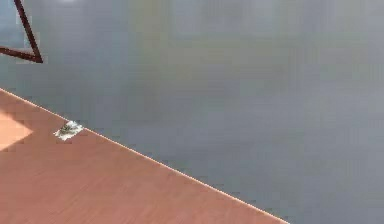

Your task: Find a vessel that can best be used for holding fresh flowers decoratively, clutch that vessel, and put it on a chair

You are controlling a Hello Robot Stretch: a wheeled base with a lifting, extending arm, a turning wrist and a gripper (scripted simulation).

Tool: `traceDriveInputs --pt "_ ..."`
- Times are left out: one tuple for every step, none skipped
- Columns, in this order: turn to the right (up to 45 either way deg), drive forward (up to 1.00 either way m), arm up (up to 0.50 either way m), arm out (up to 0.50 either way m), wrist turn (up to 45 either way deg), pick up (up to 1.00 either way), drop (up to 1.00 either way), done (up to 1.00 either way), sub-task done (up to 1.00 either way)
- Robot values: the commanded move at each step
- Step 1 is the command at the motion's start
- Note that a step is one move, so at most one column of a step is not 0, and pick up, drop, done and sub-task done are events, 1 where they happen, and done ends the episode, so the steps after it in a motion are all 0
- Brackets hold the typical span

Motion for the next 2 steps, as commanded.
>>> traceDriveInputs --pt "-42.0 0.00 0.00 0.00 0.0 0.00 0.00 0.00 0.00" --pt "0.0 0.20 0.00 0.00 0.0 0.00 0.00 0.00 0.00"
